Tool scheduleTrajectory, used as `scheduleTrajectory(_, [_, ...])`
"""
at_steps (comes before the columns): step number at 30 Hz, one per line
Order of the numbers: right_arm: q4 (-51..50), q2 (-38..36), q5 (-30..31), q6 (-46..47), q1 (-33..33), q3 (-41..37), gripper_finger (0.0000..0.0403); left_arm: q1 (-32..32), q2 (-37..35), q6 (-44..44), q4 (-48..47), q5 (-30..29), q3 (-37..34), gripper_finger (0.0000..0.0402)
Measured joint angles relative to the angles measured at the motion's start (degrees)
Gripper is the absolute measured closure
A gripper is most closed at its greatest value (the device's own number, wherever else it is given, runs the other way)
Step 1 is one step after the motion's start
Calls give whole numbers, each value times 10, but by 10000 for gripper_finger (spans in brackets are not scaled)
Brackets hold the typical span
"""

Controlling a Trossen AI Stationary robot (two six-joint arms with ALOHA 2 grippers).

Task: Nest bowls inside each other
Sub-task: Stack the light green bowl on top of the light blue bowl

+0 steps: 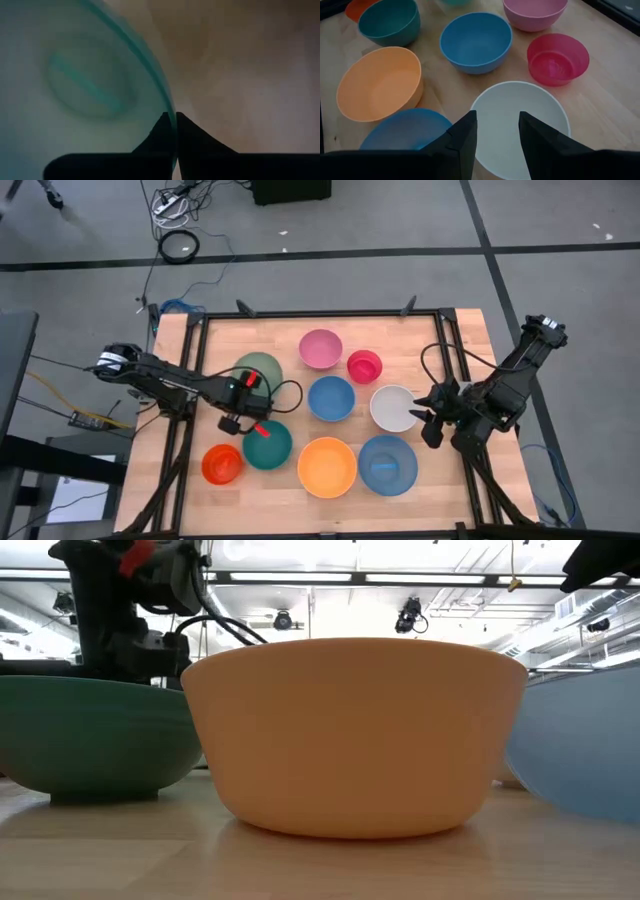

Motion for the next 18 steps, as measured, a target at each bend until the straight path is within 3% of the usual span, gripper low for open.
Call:
scheduleTrajectory(5, [-3, 0, 27, 0, 0, 0, 268, 0, 0, -2, -22, -31, 58, 394])
scheduleTrajectory(11, [-50, 0, 103, 56, -22, 0, 268, 0, 0, 13, -12, -44, 197, 394])
scheduleTrajectory(18, [-77, 0, 128, 60, -78, 0, 269, -17, 9, 72, 111, 73, 348, 394])
